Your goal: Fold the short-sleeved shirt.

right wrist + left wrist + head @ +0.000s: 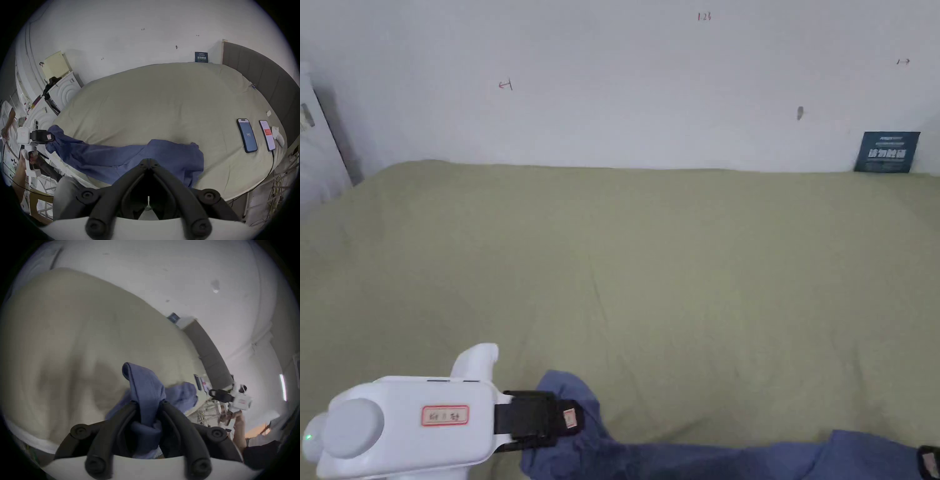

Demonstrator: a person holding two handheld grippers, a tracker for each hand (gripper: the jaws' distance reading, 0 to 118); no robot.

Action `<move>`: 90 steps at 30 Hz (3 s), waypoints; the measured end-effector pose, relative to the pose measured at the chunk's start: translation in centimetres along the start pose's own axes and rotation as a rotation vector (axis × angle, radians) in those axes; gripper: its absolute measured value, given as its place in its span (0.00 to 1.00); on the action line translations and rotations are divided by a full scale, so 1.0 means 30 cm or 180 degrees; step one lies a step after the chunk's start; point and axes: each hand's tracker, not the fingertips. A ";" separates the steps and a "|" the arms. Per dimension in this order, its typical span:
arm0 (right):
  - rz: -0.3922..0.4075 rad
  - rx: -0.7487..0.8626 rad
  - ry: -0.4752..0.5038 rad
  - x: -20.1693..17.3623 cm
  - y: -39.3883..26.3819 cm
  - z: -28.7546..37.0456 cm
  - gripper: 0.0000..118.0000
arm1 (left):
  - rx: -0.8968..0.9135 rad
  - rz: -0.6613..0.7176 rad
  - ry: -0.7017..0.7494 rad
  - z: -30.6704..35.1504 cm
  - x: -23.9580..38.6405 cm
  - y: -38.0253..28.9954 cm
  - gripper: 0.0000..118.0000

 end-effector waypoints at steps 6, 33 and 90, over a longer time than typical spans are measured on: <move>-0.0066 0.0049 0.0013 0.033 -0.015 0.021 0.00 | -0.0456 -0.0204 -0.0244 -0.305 0.215 -0.017 0.14; -0.0150 -0.0003 0.0031 0.031 -0.072 0.011 0.00 | -0.0449 0.1035 -0.0710 -0.766 0.080 -0.369 0.01; 0.0092 -0.0096 0.0269 -0.075 0.017 -0.068 0.00 | 0.0533 0.0869 0.0683 -0.004 -0.007 0.009 0.13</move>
